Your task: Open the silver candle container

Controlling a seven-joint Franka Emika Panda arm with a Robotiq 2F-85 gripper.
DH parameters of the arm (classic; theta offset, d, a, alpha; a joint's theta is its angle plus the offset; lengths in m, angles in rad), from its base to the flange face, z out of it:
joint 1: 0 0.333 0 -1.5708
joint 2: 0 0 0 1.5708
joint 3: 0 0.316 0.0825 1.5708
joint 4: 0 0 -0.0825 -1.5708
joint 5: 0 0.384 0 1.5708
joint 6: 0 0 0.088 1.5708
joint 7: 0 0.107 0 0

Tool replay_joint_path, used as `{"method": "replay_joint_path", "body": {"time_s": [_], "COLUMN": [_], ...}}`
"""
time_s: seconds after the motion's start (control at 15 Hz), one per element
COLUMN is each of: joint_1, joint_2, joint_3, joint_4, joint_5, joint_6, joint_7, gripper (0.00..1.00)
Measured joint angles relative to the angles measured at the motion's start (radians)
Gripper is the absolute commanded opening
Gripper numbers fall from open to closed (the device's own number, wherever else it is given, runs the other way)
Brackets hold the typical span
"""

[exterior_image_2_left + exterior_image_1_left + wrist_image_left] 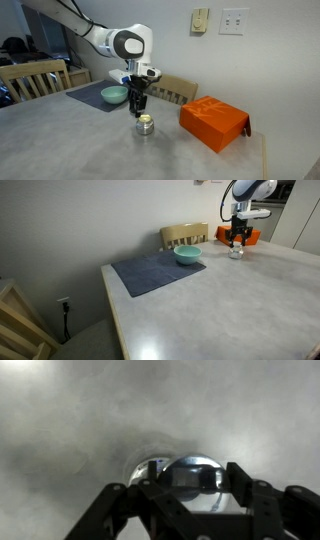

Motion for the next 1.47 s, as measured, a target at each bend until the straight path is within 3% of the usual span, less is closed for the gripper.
{"method": "replay_joint_path", "body": {"time_s": [0.6,1.0,1.33,1.4,1.47], "joint_1": [0.003,0.02,0.023,0.023,0.023], "joint_2": [0.008,0.07,0.076,0.076,0.076], "joint_3": [0.077,0.086,0.088,0.088,0.088], "joint_4": [-0.074,-0.079,-0.078,-0.078,-0.078], "joint_5": [0.024,0.022,0.016,0.015,0.014], "joint_6": [0.036,0.169,0.179,0.179,0.179], "joint_7": [-0.157,-0.21,-0.221,-0.221,-0.221], "gripper": [0.44,0.44,0.44,0.92,0.93]}}
